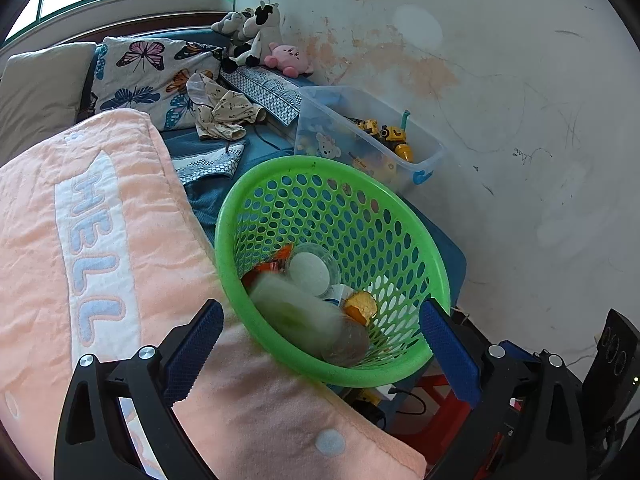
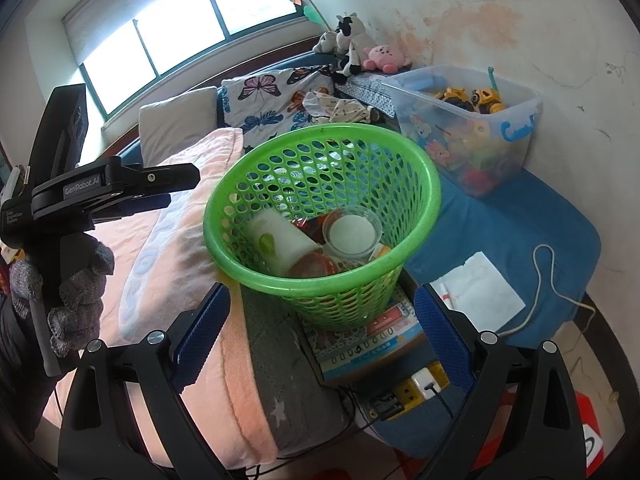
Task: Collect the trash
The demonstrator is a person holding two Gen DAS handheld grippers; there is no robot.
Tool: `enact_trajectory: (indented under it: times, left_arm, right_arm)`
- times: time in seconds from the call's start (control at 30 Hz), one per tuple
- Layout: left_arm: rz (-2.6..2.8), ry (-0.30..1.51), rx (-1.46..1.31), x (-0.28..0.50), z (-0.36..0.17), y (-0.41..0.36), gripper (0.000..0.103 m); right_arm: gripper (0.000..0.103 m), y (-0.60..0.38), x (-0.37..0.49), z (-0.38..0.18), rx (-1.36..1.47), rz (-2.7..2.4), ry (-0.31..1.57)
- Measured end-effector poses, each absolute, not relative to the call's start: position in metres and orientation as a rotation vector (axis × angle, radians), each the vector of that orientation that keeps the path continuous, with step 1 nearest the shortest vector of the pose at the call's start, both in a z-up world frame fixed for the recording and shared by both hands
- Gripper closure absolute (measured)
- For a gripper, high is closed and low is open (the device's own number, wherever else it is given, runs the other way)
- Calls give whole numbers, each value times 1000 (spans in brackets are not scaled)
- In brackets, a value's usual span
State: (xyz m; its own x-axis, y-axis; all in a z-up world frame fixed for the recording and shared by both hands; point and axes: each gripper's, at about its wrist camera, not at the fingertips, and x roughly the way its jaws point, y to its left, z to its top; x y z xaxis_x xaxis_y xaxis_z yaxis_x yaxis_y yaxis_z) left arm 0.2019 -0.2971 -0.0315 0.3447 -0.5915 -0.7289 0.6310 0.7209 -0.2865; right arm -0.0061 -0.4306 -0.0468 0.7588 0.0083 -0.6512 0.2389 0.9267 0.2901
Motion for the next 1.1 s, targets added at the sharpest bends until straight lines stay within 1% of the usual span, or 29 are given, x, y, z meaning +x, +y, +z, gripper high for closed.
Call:
enact_trajectory:
  times: [0.4, 0.67, 1.1]
  left_arm:
    - [-700, 860, 75, 171, -16, -246, 8]
    - [-552, 790, 124, 145, -2, -192, 8]
    - [-373, 727, 78, 106, 9, -100, 8]
  right_arm:
    - [10, -404, -6, -40, 336, -96, 692]
    - [10, -371, -4, -28, 285, -67, 704]
    - [10, -303, 1, -13, 172, -14, 713]
